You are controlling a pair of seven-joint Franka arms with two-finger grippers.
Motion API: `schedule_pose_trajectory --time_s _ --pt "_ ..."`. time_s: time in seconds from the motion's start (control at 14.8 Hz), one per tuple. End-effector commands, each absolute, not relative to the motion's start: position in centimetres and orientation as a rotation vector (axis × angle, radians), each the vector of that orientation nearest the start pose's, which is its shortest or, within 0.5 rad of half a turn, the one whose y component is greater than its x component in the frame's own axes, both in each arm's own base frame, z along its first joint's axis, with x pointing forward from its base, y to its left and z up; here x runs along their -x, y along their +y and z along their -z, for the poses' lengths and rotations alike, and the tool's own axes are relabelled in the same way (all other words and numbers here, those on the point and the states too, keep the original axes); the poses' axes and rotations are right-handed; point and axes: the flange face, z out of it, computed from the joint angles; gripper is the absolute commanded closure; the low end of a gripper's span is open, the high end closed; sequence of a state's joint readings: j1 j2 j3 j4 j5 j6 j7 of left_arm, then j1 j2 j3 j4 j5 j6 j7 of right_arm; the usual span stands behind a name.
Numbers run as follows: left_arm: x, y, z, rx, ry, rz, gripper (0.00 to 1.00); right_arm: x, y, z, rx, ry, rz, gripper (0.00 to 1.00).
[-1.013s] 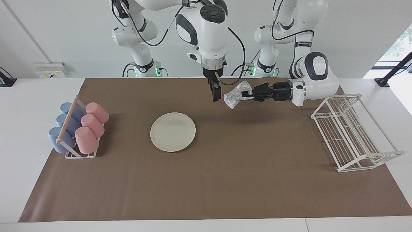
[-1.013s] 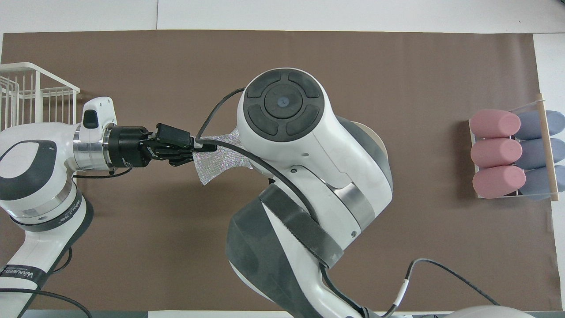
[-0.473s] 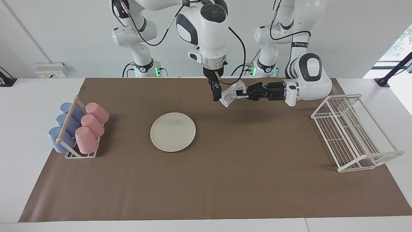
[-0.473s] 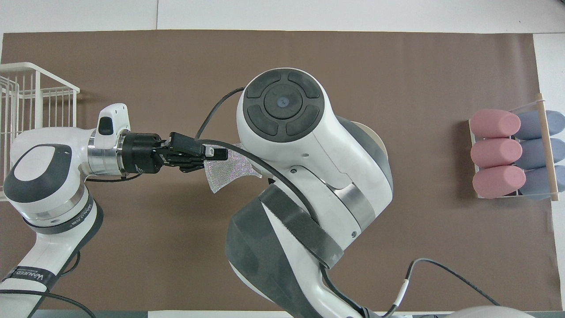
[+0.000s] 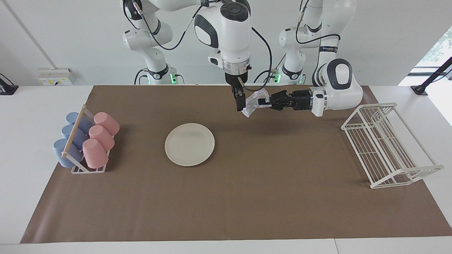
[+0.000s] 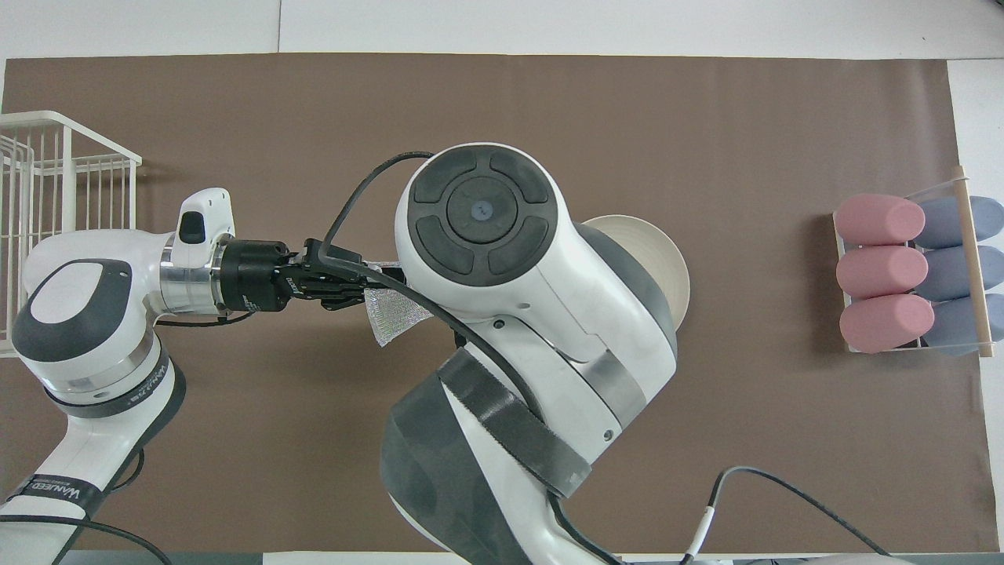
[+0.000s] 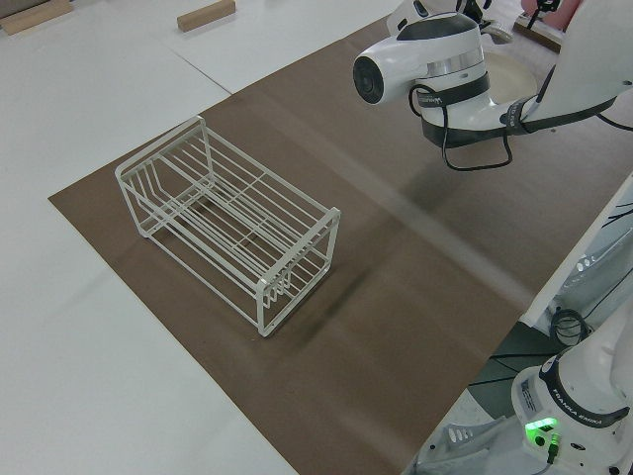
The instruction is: Wipe plate with sponge
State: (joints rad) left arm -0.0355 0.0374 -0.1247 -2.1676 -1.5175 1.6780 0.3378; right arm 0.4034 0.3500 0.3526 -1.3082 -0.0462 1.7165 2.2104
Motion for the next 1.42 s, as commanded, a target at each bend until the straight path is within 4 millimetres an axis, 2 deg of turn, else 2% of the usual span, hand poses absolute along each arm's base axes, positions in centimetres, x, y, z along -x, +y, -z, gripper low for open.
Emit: schedule_pose_trajectory --time_s 0.0,0.14,0.2,0.74,0.81,0.95,1.01,1.15,1.35 --pt "-50.0 -18.1 -42.2 -1.66 0.159 0.278 1.0 -51.4 43.1 -56.2 2.228 2.045 -0.103 0.0" --pt "-50.0 -18.4 -42.1 -1.662 0.156 0.28 1.0 -50.7 44.4 -55.8 2.233 2.008 -0.094 0.0" --pt "-49.9 -18.7 -42.1 -1.663 0.152 0.286 1.0 -50.3 44.7 -54.9 2.248 2.009 -0.098 0.0" --pt "-49.8 -18.6 -42.2 -1.66 0.149 0.287 1.0 -49.5 44.2 -53.8 2.277 2.022 -0.099 0.0" --pt "-49.8 -18.7 -42.2 -1.658 0.147 0.289 1.0 -49.5 44.1 -53.8 2.278 2.025 -0.099 0.04" --pt "-49.8 -18.7 -42.2 -1.657 0.146 0.291 1.0 -49.5 44.1 -54.0 2.273 2.023 -0.103 0.71" --pt "-49.8 -18.6 -42.2 -1.656 0.145 0.292 1.0 -49.8 43.9 -54.0 2.265 2.026 -0.104 0.87" --pt "-49.8 -18.6 -42.2 -1.654 0.142 0.295 1.0 -50.0 43.8 -54.0 2.259 2.027 -0.101 1.0" --pt "-49.8 -18.6 -42.2 -1.655 0.141 0.296 1.0 -50.3 43.4 -54.1 2.25 2.031 -0.097 1.0"
